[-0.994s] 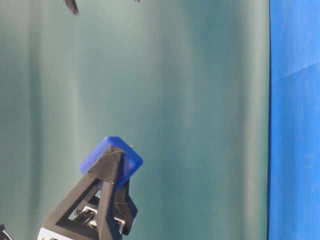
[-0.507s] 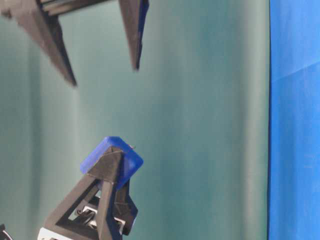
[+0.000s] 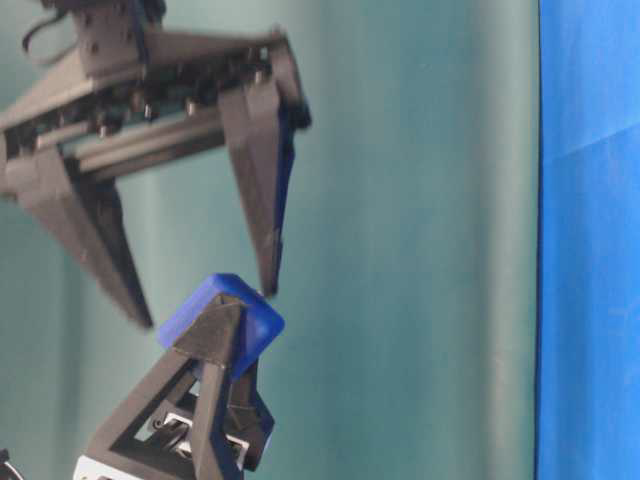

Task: Handover the blue block to the right arm after grasping it with the left arm, then place it in the designated position.
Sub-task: 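Move the right gripper to the cube held by the left gripper, then close the right gripper on the cube and open the left gripper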

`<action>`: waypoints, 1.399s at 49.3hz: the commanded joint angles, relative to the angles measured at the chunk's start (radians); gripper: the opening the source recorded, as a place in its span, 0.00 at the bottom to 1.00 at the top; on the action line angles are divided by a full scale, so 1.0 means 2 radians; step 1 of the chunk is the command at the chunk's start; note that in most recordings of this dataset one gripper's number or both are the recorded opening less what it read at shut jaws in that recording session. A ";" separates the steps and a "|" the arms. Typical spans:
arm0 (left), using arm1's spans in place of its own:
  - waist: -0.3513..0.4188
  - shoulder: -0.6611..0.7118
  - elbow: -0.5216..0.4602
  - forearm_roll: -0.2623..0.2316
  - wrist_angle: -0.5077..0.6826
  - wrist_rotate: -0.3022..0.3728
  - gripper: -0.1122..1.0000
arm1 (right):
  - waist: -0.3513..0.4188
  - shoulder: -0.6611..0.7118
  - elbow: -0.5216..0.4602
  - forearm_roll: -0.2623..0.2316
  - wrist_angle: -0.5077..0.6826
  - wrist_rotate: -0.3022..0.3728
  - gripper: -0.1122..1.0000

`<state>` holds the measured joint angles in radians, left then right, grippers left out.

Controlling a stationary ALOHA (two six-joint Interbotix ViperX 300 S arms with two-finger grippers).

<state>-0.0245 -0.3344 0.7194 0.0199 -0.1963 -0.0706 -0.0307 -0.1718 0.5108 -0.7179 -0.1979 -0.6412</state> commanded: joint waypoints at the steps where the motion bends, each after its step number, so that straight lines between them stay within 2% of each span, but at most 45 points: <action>1: 0.001 -0.010 -0.005 -0.001 -0.002 -0.001 0.54 | -0.001 0.008 -0.030 0.002 -0.002 0.002 0.95; 12: 0.000 -0.010 -0.005 -0.002 -0.002 -0.002 0.54 | 0.000 0.028 -0.054 0.002 0.001 0.003 0.95; 33: 0.000 -0.010 -0.005 -0.001 -0.001 -0.002 0.54 | 0.003 0.028 -0.054 -0.001 0.018 0.002 0.94; 36: 0.000 -0.010 -0.005 -0.002 -0.001 -0.002 0.54 | 0.005 0.028 -0.053 0.000 0.024 0.002 0.90; 45: -0.001 -0.010 -0.005 -0.002 -0.001 -0.002 0.54 | 0.005 0.027 -0.054 -0.001 0.035 0.002 0.49; 69: -0.001 -0.009 -0.006 -0.002 -0.002 -0.002 0.54 | 0.005 0.027 -0.054 0.002 0.052 0.004 0.50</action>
<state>-0.0230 -0.3405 0.7194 0.0184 -0.1933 -0.0736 -0.0169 -0.1043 0.4280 -0.7179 -0.0920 -0.6366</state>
